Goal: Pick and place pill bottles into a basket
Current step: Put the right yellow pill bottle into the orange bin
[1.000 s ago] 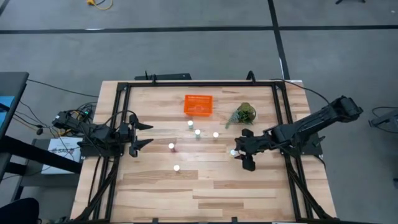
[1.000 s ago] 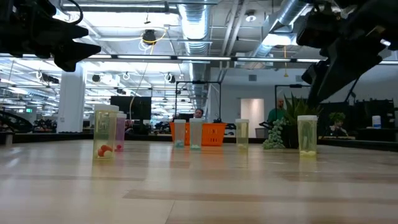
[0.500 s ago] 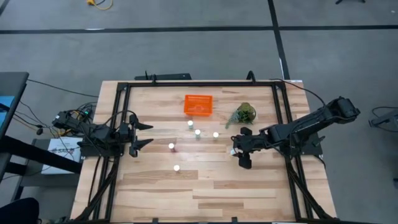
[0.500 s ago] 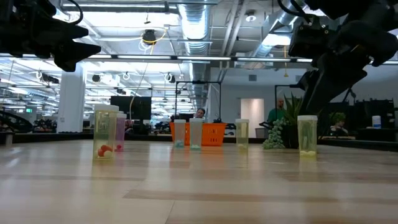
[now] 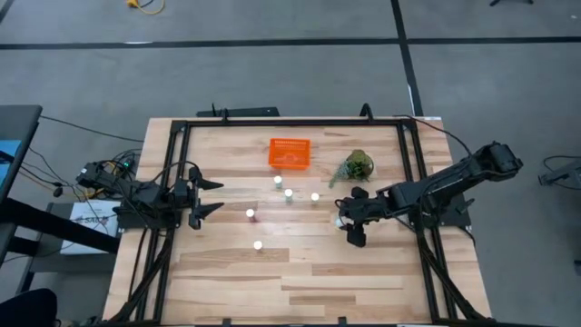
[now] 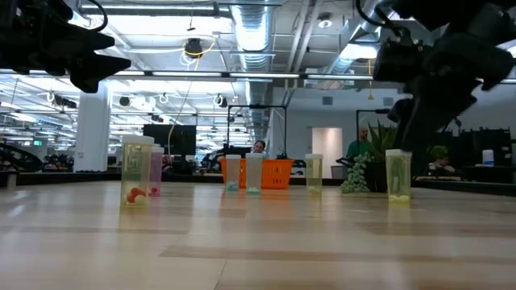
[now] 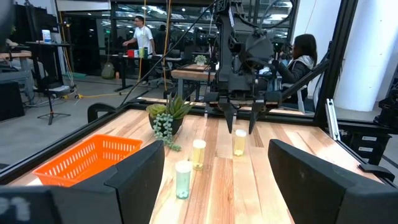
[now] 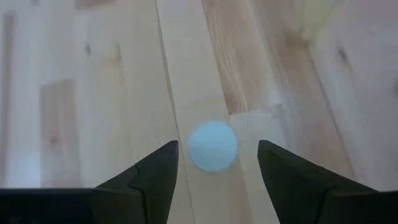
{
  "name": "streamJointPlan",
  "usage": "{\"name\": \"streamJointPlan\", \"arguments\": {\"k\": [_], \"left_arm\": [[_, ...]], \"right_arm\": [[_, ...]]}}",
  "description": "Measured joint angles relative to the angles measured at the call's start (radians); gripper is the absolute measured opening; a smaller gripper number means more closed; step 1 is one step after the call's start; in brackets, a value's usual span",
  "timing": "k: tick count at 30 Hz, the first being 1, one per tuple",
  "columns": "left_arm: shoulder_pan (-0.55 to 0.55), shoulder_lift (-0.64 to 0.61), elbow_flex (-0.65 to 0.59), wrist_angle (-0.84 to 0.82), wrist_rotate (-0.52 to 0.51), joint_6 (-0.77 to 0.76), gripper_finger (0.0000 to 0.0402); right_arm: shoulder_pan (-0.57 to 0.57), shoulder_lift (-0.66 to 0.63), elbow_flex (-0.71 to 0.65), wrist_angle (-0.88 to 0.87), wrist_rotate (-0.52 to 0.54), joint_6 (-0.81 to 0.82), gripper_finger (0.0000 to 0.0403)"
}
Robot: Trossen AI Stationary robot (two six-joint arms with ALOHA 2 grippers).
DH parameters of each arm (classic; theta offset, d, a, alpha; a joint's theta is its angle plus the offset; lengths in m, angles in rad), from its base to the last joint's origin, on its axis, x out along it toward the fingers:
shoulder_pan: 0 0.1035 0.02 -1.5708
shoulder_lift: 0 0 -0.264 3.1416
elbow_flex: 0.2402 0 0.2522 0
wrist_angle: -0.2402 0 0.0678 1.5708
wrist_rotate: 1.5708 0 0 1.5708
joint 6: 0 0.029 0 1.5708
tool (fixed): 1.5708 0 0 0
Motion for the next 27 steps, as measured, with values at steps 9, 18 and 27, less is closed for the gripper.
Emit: {"name": "streamJointPlan", "arguments": {"k": [9,18,27], "left_arm": [[0.0,0.0,0.0,0.0,0.0,0.0,0.0277],[0.0,0.0,0.0,0.0,0.0,0.0,0.0277],[0.0,0.0,0.0,0.0,0.0,0.001,0.0277]], "right_arm": [[0.0,0.185,0.049,0.041,-0.018,-0.067,0.0227],[-0.005,0.21,0.115,-0.057,-0.014,-0.13,0.0209],[-0.008,0.182,0.12,-0.085,-0.005,-0.133,0.0179]]}}
